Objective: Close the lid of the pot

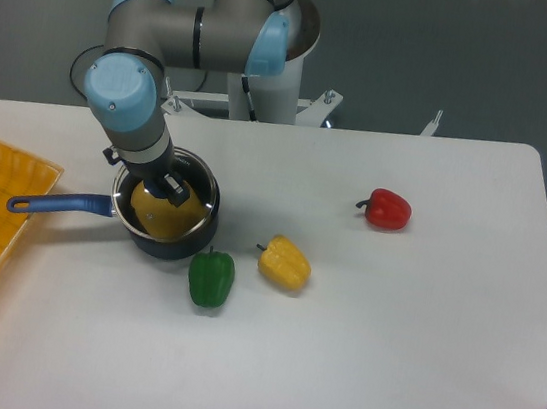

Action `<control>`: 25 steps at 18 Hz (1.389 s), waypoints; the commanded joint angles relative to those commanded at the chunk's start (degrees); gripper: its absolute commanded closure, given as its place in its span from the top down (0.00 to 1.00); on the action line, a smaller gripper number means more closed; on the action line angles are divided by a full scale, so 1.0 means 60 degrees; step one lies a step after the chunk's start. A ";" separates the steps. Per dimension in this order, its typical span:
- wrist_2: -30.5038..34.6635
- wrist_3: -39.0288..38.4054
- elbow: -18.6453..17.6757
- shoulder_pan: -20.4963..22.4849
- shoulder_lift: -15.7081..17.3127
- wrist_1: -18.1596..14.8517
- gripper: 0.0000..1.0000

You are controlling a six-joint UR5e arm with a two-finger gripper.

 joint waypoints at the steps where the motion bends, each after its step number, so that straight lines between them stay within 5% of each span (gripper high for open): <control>1: 0.0000 0.0000 0.0000 -0.0015 0.0000 0.0000 0.46; 17: 0.0073 -0.0015 0.0044 -0.0015 -0.0029 0.0000 0.51; 24: 0.0073 -0.0029 0.0088 -0.0015 -0.0088 0.0000 0.58; 25: 0.0073 -0.0029 0.0088 -0.0015 -0.0088 0.0000 0.66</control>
